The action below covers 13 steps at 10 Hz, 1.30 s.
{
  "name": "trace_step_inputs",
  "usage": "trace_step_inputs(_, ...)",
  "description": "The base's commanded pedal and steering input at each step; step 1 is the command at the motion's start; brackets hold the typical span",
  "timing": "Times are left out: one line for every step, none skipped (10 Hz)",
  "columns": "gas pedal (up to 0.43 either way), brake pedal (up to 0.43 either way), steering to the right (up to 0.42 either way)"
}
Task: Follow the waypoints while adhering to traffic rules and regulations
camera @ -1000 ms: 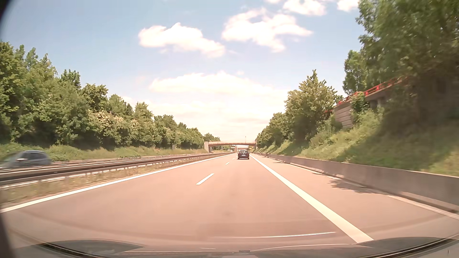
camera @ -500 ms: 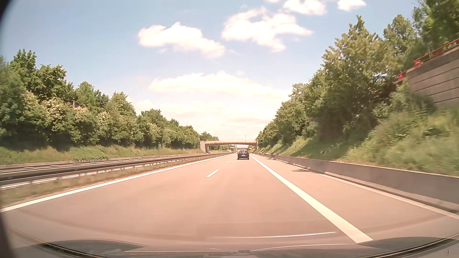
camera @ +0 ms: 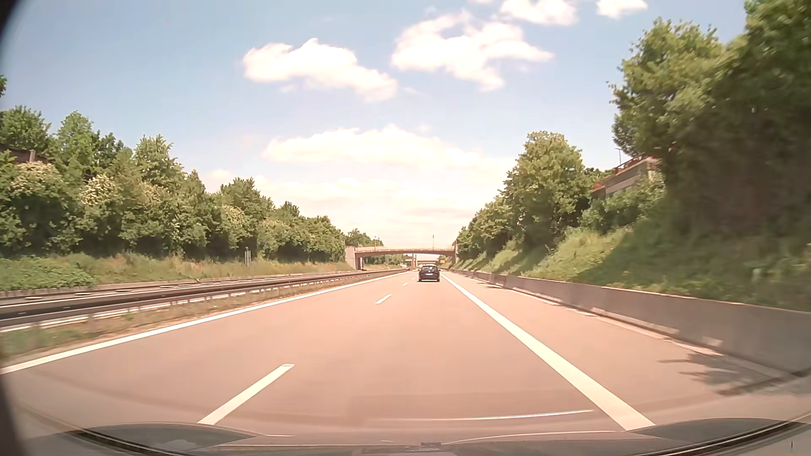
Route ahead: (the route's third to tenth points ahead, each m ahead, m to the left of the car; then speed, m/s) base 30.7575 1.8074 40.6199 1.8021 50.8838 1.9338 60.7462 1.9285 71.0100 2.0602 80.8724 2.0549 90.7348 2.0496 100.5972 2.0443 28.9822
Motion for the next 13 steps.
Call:
trace_step_inputs(0.177,0.012,0.000)
trace_step_inputs(0.177,0.012,0.000)
trace_step_inputs(0.189,0.012,0.000)
trace_step_inputs(0.209,0.012,0.000)
trace_step_inputs(0.240,0.012,0.000)
trace_step_inputs(0.248,0.006,0.000)
trace_step_inputs(0.260,0.012,-0.001)
trace_step_inputs(0.268,0.006,-0.001)
trace_step_inputs(0.268,0.012,-0.001)
trace_step_inputs(0.280,0.012,-0.001)
trace_step_inputs(0.280,0.012,-0.001)
trace_step_inputs(0.280,0.012,-0.001)
trace_step_inputs(0.280,0.006,-0.001)
